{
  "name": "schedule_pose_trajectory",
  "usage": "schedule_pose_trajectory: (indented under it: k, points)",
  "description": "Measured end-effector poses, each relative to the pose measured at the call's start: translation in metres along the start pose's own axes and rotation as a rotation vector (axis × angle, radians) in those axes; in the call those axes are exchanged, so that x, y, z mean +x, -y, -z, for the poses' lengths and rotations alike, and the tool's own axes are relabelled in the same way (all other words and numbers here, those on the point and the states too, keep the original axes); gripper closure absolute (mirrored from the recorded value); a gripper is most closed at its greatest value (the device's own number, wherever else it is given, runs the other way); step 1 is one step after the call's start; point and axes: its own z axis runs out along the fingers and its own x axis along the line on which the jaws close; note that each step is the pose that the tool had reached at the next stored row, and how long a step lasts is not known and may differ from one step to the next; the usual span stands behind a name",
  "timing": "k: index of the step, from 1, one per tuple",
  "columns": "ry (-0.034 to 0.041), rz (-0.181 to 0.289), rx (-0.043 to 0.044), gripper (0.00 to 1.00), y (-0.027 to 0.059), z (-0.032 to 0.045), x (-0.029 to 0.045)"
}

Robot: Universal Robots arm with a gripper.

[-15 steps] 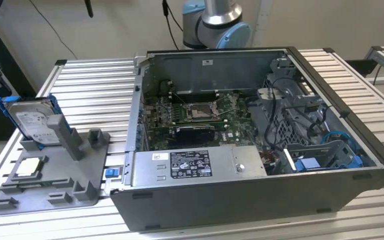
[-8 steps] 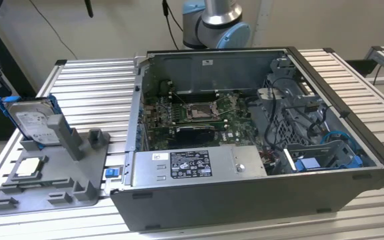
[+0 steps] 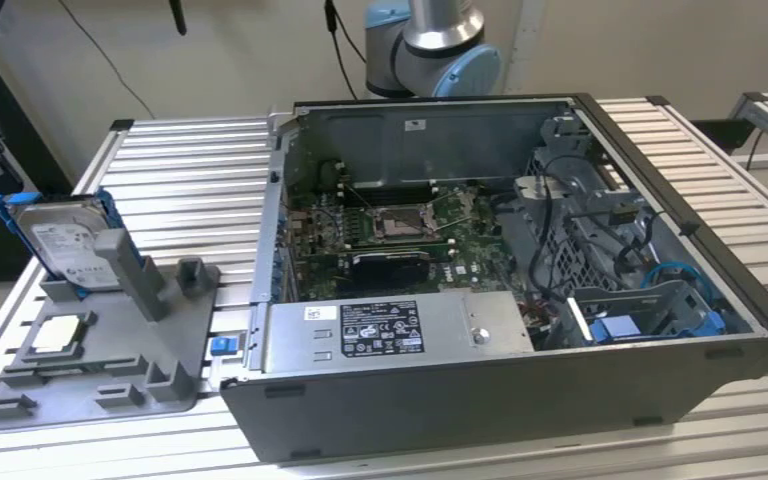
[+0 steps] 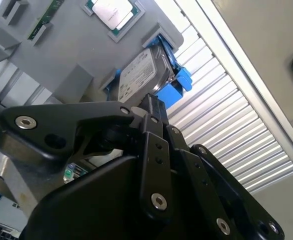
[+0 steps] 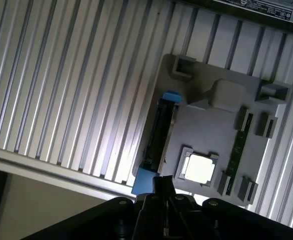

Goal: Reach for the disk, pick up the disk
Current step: 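Pick up the disk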

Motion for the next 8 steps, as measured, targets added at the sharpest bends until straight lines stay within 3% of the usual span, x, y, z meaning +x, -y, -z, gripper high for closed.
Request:
schedule_pose_trajectory:
  k: [8]
  points:
    - [0.0015,-0.038,-0.0001,1.00,0.0000,-0.0006,0.0000]
